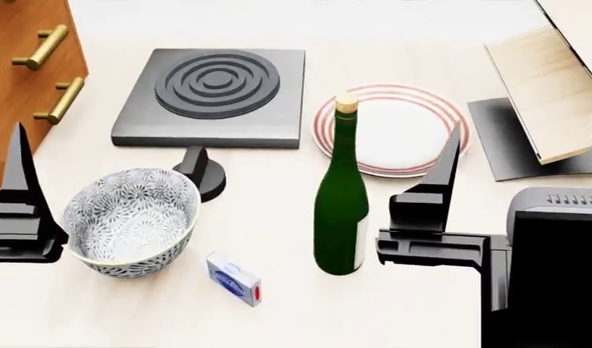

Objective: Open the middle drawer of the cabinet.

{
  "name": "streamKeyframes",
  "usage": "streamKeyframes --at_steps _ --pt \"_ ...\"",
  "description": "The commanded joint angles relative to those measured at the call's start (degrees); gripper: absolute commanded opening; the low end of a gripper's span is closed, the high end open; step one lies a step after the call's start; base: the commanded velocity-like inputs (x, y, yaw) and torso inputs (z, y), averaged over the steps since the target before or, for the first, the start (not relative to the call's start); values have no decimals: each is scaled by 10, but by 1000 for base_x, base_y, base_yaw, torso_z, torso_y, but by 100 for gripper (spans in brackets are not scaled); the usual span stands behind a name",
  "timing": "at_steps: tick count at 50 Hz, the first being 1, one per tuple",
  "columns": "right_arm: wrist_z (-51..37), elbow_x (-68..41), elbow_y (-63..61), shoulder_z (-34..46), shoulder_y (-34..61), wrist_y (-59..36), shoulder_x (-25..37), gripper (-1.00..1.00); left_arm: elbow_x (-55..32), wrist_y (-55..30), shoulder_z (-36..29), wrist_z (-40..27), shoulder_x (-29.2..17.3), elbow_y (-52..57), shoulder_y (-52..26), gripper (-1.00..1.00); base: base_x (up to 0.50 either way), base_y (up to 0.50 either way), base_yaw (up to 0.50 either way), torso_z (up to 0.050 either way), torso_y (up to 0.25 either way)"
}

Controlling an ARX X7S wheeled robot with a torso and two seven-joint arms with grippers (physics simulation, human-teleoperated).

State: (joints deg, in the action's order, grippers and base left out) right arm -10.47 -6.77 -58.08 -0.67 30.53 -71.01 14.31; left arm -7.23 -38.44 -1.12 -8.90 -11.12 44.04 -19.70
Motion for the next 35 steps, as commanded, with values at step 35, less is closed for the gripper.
streamKeyframes --at_steps 35 --pt "-20 -13 5 1 -13 17 8 100 -2 34 -9 -19 -12 -15 24 100 420 0 0 0 0"
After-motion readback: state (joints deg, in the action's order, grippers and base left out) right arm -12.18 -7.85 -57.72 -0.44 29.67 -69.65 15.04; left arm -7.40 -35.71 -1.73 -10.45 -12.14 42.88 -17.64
